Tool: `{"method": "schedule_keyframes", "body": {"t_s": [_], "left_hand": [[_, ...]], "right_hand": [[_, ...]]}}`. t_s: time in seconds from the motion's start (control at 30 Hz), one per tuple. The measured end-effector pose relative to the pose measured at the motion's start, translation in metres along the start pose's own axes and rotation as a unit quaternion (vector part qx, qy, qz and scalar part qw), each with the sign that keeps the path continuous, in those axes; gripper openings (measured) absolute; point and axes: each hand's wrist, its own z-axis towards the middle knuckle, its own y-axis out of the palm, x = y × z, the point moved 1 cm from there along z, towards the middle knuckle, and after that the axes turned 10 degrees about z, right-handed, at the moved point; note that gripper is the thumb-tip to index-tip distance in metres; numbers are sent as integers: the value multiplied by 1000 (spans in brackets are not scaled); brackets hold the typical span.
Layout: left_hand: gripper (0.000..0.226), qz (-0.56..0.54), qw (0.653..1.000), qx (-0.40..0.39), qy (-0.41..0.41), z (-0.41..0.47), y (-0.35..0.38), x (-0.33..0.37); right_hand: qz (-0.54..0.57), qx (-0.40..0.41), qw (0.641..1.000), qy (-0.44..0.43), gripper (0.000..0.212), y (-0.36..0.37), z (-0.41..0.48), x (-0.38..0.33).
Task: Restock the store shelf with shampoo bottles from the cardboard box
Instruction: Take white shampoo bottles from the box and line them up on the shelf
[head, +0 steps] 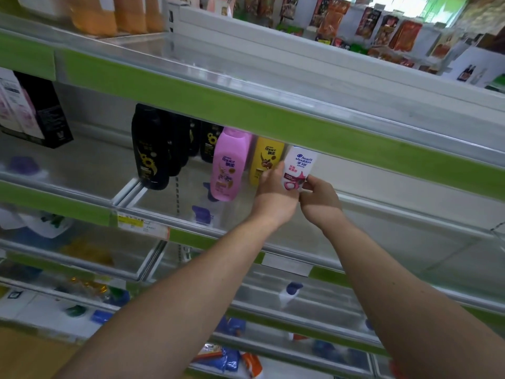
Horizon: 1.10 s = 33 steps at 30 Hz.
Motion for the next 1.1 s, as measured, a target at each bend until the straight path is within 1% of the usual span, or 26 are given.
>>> {"method": "schedule_keyframes", "body": {"t_s": [0.07,0.17,0.27,0.33,0.43,0.53,0.63,0.7,0.8,0.9,1.0,1.1], "left_hand": [[59,-8,1000,-4,-4,-2,0,0],[56,-35,999,11,-10,-6,-3,0],[52,-59,998,22,-29,-16,-10,4],[49,-75,995,39,-44,-22,-12,3],[41,-97,993,55,-31,-42,-11,10],[41,-89,994,68,-10,-77,-4,21],[41,-95,992,78,-1,-119,16,30],[35,-108,991,78,-8,-155,38,28],[30,-116,989,86,-29,-217,82,13],[25,-80,989,64,-104,-274,140,-23],[25,4,981,-18,-193,-326,202,-65],[26,81,956,-113,-260,-364,259,-107]], "right_hand": [[-5,-4,1000,4,43,-1,-2,-1],[1,-21,999,25,42,-6,-5,-3],[10,-21,998,59,52,-21,-16,3],[42,-3,997,60,54,-36,-28,9],[93,12,995,46,41,-66,-53,21],[139,24,990,13,25,-99,-89,34],[185,40,982,5,17,-134,-134,60],[221,47,974,13,17,-156,-168,88],[247,58,967,27,13,-187,-220,150],[206,27,973,101,10,-203,-265,240],[142,-14,966,215,8,-200,-299,342],[81,-44,948,304,18,-184,-324,419]]}}
